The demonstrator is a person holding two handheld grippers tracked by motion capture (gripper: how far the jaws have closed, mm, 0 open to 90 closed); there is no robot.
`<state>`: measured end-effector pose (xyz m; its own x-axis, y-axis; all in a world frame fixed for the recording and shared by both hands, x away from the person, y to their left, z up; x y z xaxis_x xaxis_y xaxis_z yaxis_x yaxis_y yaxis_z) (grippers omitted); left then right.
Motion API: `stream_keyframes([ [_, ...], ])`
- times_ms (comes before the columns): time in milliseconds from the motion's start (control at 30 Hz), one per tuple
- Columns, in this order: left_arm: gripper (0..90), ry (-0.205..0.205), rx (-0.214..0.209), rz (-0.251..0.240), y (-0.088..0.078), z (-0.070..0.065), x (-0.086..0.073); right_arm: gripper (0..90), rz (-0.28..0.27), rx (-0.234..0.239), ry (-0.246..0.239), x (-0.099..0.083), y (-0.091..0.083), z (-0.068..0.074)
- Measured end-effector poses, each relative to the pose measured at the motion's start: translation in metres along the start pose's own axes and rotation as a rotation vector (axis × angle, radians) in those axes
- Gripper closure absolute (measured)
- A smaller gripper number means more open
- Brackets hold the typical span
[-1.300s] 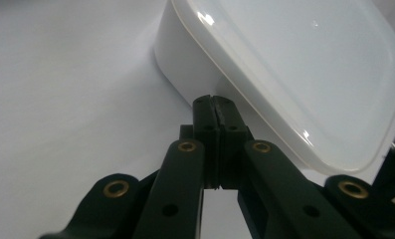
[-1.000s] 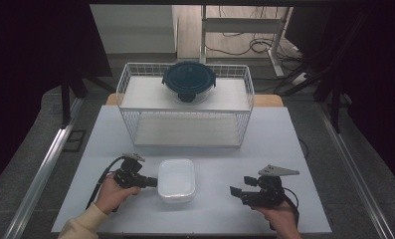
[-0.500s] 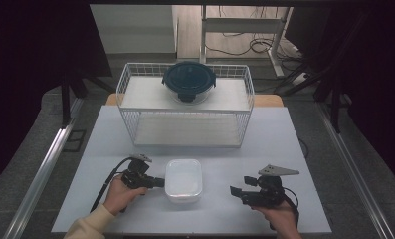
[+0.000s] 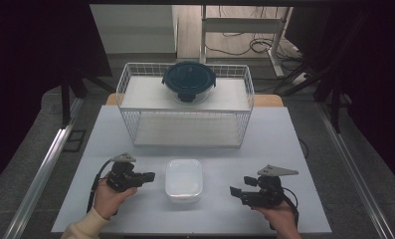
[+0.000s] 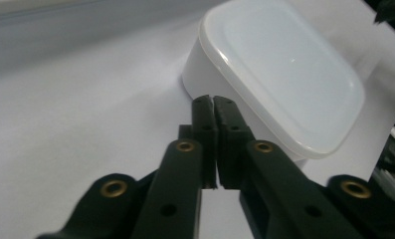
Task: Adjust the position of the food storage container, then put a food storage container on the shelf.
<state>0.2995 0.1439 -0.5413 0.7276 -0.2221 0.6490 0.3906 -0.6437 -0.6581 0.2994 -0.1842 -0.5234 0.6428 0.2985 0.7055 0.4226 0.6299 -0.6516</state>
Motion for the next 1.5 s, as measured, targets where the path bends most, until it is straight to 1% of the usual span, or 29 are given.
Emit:
stream_keyframes([
  [67,72.0,-0.005,0.035,-0.026,-0.002,0.0,0.0,26.2,0.004,0.002,-0.001,-0.001,0.001,0.001],
  [100,65.7,-0.011,0.054,-0.031,-0.002,0.0,-0.001,26.2,0.005,0.002,-0.003,-0.001,0.002,0.001],
  [167,52.4,-0.017,0.091,-0.025,-0.002,0.0,-0.001,26.2,0.005,0.004,-0.005,-0.001,0.002,0.002],
  [200,46.9,-0.023,0.1,-0.022,-0.001,0.0,-0.001,26.2,0.004,0.004,-0.006,-0.001,0.001,0.002],
  [267,38.4,-0.024,0.112,-0.02,-0.002,-0.001,-0.001,26.2,0.002,0.003,-0.007,0.0,0.001,0.002],
  [333,34.0,-0.019,0.128,-0.03,-0.003,-0.001,-0.001,26.2,0.002,0.003,-0.007,-0.001,0.001,0.001],
  [400,32.2,-0.022,0.144,-0.047,-0.004,-0.001,0.001,26.2,0.004,0.005,-0.008,-0.001,0.002,0.001],
  [500,30.4,-0.032,0.148,-0.059,-0.007,0.001,0.002,26.1,0.005,-0.008,-0.023,0.0,0.002,0.002],
  [567,29.0,-0.033,0.142,-0.057,-0.008,0.001,0.003,25.5,0.004,-0.014,-0.035,0.002,0.002,0.005],
  [633,28.0,-0.028,0.135,-0.056,-0.009,-0.002,0.004,25.3,-0.001,-0.009,-0.045,0.005,0.002,0.008],
  [733,29.5,-0.013,0.128,-0.053,-0.008,-0.004,0.007,25.3,-0.004,-0.002,-0.056,0.009,0.003,0.012],
  [867,30.2,-0.018,0.097,-0.05,-0.007,-0.008,0.013,25.4,-0.003,0.004,-0.062,0.015,0.005,0.015],
  [933,30.1,-0.022,0.08,-0.037,-0.007,-0.01,0.017,25.9,-0.001,0.005,-0.067,0.019,0.007,0.017],
  [967,29.6,-0.021,0.073,-0.026,-0.006,-0.012,0.021,26.3,-0.003,0.003,-0.07,0.024,0.009,0.018],
  [1033,29.7,-0.025,0.075,-0.031,-0.006,-0.013,0.032,26.6,-0.003,0.007,-0.071,0.036,0.012,0.021],
  [1100,30.2,-0.037,0.067,-0.034,-0.006,-0.014,0.041,26.9,-0.004,0.027,-0.061,0.05,0.016,0.026],
  [1167,30.4,-0.044,0.057,-0.031,-0.006,-0.015,0.046,27.2,-0.008,0.031,-0.069,0.061,0.019,0.032],
  [1233,30.7,-0.057,0.027,-0.033,-0.006,-0.017,0.047,27.3,-0.005,0.036,-0.072,0.067,0.024,0.038],
  [1333,30.7,-0.076,-0.003,-0.034,-0.003,-0.016,0.043,27.8,0.013,0.052,-0.058,0.068,0.033,0.042],
  [1400,30.6,-0.09,-0.033,-0.01,0.002,-0.016,0.038,27.9,0.029,0.065,-0.036,0.067,0.041,0.044],
  [1433,30.6,-0.098,-0.044,-0.007,0.003,-0.016,0.037,27.9,0.035,0.068,-0.03,0.067,0.045,0.044],
  [1500,30.7,-0.103,-0.053,-0.003,0.004,-0.015,0.037,28.2,0.049,0.073,-0.021,0.067,0.051,0.045],
])
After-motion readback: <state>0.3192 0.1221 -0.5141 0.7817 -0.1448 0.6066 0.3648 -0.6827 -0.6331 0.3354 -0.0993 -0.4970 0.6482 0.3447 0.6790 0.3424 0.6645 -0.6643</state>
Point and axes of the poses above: each handheld gripper's, and its own axes: y roughly forward along the jaws, x roughly out of its top, z roughly to its left, the point moved 8 cm from there along y, roughly forward along the jaws, and after that the axes turned 3 degrees about z, right-handed, at the moved point
